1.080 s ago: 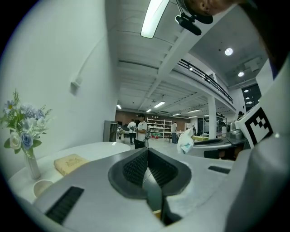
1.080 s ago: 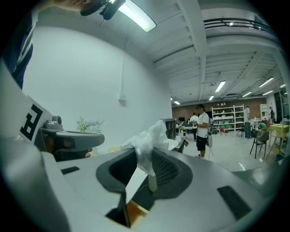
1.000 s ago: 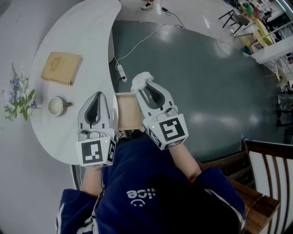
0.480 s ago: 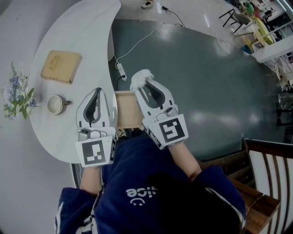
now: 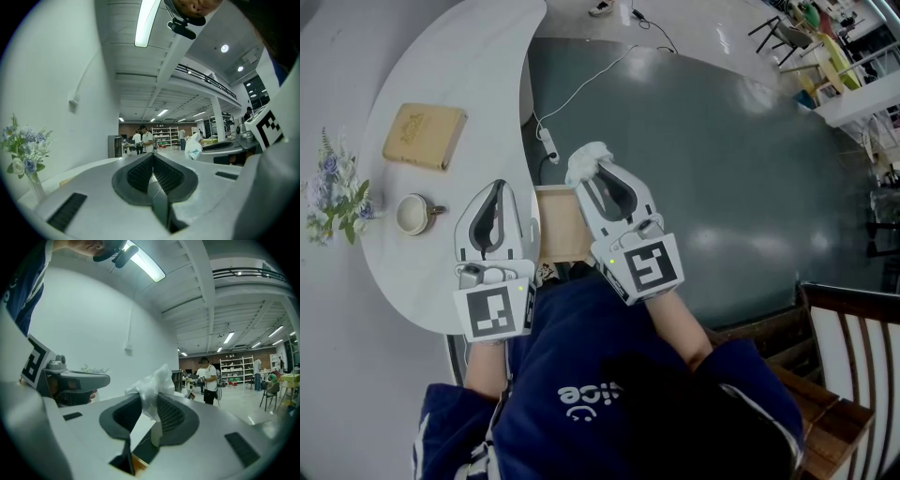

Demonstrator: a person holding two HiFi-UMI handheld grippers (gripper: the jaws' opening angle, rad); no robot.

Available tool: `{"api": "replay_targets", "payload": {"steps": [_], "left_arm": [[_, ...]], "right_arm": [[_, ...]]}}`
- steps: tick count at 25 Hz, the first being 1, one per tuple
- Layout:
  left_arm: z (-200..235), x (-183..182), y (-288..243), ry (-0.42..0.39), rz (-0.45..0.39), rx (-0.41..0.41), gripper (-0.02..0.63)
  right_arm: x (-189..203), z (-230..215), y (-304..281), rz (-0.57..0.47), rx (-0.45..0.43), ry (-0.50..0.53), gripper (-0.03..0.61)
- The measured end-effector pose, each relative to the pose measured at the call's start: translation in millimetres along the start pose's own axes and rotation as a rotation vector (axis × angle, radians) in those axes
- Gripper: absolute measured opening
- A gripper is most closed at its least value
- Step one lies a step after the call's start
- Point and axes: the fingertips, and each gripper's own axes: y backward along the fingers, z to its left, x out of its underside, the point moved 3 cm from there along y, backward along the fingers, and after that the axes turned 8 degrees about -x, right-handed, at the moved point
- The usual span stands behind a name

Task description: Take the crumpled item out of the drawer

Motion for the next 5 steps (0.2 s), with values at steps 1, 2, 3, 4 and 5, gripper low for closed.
{"api": "replay_targets", "payload": {"steps": [1,2,3,4,5], "left_arm": [[0.7,0.3,-0.1,0.001,0.001,-0.002,0.005],[1.6,0.6,-0.3,0.003,0.002,-0.004,0.005],[2.4,1.1,-0.5,0.006,0.004,-0.006,0.005],[3.2,1.5,-0.7,0.010,0.006,-0.008,0.005],[3.8,2.1,-0.9,0.014,0.009,-0.010,0.005]], "right_arm": [[0.1,0.0,-0.2,0.001,0.001,0.004,0.110],[0.3,0.2,-0.8,0.002,0.001,0.008,0.110],[0.7,0.5,-1.4,0.003,0.002,0.012,0.110],[1.0,0.8,-2.1,0.005,0.003,0.018,0.110],[1.4,1.2,-2.8,0.007,0.003,0.024,0.110]]}}
